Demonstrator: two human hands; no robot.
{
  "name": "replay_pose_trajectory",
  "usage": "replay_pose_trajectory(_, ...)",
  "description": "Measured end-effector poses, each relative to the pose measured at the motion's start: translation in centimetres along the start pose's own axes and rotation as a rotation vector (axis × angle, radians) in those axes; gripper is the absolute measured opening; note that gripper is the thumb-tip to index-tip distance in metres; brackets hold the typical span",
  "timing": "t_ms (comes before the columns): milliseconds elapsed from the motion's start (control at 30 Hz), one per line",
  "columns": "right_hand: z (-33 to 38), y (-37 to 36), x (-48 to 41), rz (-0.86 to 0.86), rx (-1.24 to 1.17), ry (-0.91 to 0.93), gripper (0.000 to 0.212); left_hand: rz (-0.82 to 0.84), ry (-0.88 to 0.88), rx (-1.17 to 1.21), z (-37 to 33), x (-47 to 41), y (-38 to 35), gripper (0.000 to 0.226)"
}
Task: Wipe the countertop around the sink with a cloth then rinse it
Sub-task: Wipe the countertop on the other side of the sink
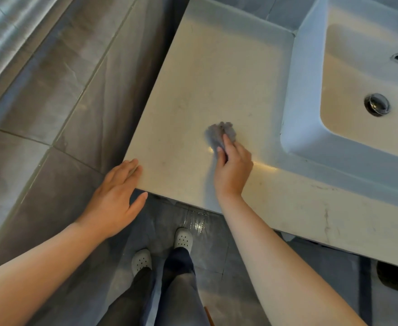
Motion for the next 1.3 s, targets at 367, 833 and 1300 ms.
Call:
replay_pose_trajectory(367, 3.0, 3.7, 7.2, 0.190, -0.314, -0.001, 0.030, -0.005, -0.027, -0.028, -0.3, 0.1, 0.3, 0.065)
replay_pose_trajectory(833, -1.4, 3.8, 11.9, -0.028, -0.104, -0.212, 0.033, 0.018, -0.023, -0.016, -0.3, 0.2, 0.2, 0.066)
replay_pose_trajectory(1300, -5.1, 7.1, 0.3, 0.018, -0.261, -0.314, 0.032, 0.028, -0.013, -0.012, 0.1, 0.2, 0.2, 0.075)
Point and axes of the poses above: each hand's wrist, its own x-axis away from the middle knuckle, its own y-axis out of the back of the hand, z = x × y, the point moved 8 cm from there along -x, towards the middle knuckle, and after that the axes turned 7 degrees about x, right-handed, at the moved point
